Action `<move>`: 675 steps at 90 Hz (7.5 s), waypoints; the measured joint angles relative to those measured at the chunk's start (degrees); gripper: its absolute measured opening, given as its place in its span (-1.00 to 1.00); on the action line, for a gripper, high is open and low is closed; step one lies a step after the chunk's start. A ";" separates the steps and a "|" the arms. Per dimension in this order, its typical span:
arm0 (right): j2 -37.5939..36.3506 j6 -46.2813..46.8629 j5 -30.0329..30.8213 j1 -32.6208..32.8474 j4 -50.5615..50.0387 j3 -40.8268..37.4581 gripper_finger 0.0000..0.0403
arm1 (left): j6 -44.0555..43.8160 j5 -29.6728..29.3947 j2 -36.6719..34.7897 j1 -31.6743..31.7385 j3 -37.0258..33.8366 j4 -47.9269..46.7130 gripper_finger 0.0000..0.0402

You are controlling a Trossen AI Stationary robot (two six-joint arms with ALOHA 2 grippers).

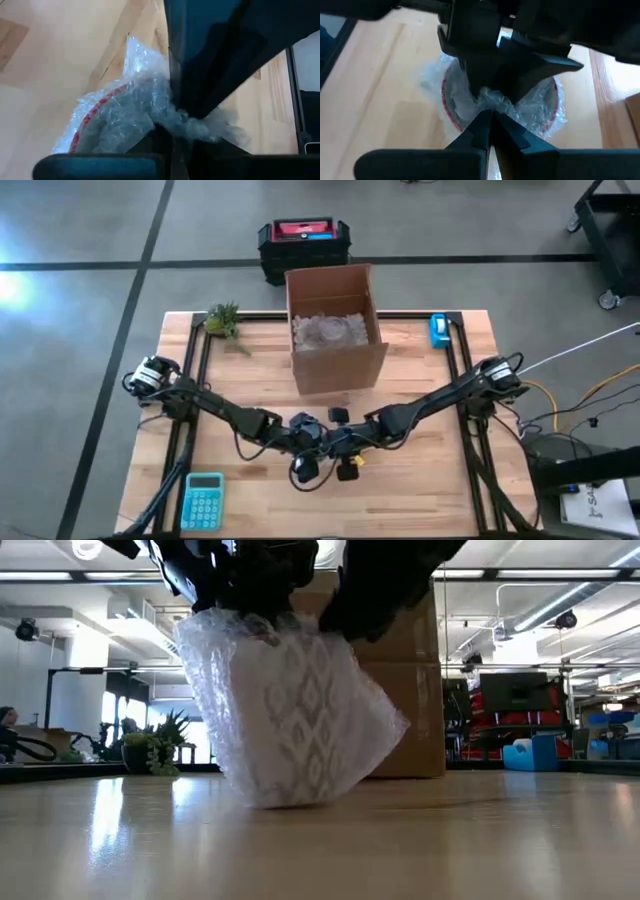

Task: Wrap mug
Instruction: Wrap the gray mug with the bubble wrap

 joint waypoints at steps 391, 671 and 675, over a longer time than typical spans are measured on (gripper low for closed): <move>3.16 -3.19 -2.18 0.24 -16.21 12.63 -0.99 | -1.28 -8.42 -6.69 -6.55 -7.37 5.21 -0.89; 10.75 -6.88 -1.16 -0.68 -16.37 16.32 -0.99 | -2.45 -7.98 -4.26 -3.46 -5.68 1.45 -0.89; 10.77 -7.27 -1.07 -0.46 -15.12 16.27 -0.99 | -2.63 -7.93 -4.50 -3.50 -5.68 1.02 -0.89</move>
